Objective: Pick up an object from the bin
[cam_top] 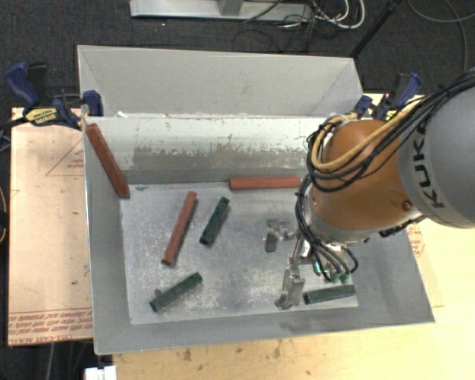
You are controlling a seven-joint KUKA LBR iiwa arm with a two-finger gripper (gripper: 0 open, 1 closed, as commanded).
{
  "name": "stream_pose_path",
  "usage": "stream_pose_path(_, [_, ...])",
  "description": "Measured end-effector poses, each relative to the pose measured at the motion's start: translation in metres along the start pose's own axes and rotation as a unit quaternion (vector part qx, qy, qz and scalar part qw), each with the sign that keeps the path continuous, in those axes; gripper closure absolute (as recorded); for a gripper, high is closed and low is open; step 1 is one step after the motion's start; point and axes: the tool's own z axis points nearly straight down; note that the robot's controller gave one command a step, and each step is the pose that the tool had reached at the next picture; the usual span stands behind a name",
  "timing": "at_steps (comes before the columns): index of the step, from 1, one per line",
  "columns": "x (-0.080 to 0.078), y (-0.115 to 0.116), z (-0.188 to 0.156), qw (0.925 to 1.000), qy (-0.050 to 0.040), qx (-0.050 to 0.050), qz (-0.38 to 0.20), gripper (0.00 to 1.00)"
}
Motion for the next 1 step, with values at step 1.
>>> stream_pose_path(1, [-0.0018,-0.0002,-0.0039,1.0000,-0.0040,0.000,0.001,0.00])
